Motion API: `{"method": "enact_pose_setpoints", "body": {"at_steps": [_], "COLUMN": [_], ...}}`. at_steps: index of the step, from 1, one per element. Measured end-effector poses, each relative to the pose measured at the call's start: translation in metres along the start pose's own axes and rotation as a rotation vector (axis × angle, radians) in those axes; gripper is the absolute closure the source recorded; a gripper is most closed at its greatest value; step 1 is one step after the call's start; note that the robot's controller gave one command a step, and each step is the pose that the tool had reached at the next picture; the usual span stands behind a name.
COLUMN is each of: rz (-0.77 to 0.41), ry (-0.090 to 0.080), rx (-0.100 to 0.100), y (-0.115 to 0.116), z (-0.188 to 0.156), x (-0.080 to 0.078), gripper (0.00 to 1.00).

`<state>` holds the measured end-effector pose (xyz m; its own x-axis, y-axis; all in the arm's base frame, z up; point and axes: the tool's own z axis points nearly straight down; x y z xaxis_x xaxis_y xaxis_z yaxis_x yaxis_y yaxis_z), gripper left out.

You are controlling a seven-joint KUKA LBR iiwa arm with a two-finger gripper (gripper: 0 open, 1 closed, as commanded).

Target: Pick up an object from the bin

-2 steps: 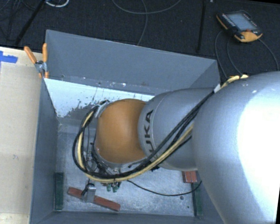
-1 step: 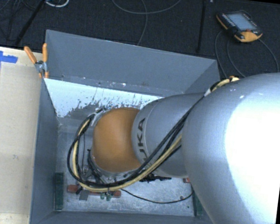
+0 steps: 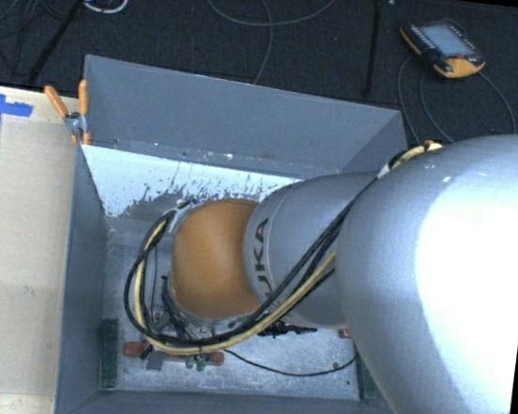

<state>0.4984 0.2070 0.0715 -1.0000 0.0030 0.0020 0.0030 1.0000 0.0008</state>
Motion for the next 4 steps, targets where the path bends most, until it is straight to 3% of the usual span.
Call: {"method": "enact_pose_setpoints", "body": {"at_steps": [1,2,3,4], "rz": [0.057,0.058,0.059,0.037], "ry": [-0.002,-0.002,-0.002,-0.007], "rx": [0.001,0.0,0.0,-0.001], "y": [-0.047,-0.047,-0.047,-0.038], "z": [-0.118,-0.117,-0.117,-0.07], "x": [-0.017,-0.017,-0.017,-0.006], "gripper": [1.0,0.0,0.0,0.0]}}
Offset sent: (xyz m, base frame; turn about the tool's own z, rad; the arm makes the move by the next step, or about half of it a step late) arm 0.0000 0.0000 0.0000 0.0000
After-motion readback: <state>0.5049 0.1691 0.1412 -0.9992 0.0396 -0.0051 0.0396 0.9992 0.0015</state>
